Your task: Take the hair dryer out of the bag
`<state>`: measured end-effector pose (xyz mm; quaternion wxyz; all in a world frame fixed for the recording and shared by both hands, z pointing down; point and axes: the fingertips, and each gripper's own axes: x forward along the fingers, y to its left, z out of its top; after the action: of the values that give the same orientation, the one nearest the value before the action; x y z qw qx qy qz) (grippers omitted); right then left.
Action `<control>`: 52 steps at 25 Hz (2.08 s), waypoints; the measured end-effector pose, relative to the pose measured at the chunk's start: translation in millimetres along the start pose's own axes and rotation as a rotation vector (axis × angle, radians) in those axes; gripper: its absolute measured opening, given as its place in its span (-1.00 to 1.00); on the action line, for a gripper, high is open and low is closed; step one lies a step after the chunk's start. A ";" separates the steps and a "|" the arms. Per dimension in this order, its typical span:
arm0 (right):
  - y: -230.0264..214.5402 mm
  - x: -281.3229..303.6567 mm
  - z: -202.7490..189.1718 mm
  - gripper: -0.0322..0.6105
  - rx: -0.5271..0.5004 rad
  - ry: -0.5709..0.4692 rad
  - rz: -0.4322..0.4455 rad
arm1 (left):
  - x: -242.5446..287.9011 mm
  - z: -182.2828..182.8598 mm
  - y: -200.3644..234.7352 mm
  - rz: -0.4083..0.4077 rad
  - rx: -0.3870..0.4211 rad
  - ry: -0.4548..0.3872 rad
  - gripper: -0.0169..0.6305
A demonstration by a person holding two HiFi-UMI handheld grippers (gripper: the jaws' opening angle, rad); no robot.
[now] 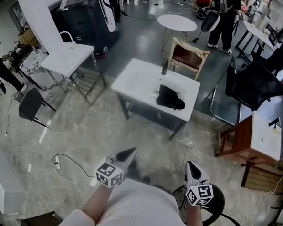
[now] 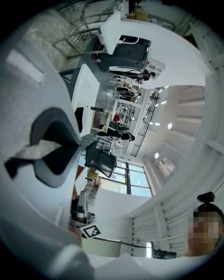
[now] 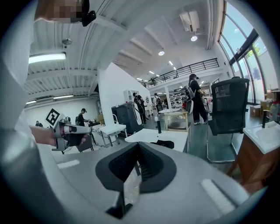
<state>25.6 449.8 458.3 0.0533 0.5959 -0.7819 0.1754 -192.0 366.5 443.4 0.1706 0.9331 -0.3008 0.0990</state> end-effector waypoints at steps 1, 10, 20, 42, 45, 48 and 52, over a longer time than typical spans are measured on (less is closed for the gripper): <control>-1.6 1.8 -0.7 -0.89 0.005 0.004 0.001 | 3.0 0.2 1.5 0.001 -0.002 0.003 -0.95; -19.2 25.6 3.9 -0.89 0.019 0.017 -0.027 | 41.9 12.3 30.2 -0.025 -0.023 0.015 -0.95; -45.8 96.8 34.3 -0.89 0.032 0.021 -0.077 | 112.2 43.4 80.9 -0.139 0.003 0.053 -0.95; -65.8 284.2 92.5 -0.89 0.037 0.036 -0.211 | 226.3 112.3 239.6 -0.326 0.035 0.145 -0.95; -68.8 297.1 95.9 -0.89 0.031 0.041 -0.225 | 235.3 114.4 252.2 -0.341 0.042 0.155 -0.95; -76.6 304.9 96.2 -0.89 0.031 0.056 -0.247 | 246.4 111.0 259.3 -0.354 0.043 0.172 -0.95; -85.4 307.1 96.8 -0.89 0.029 0.077 -0.256 | 256.3 107.1 257.0 -0.366 0.027 0.188 -0.95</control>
<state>31.6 117.1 475.8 0.0968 0.6845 -0.6940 0.2012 -131.3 -4.7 484.8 0.2003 0.9611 -0.1075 0.1568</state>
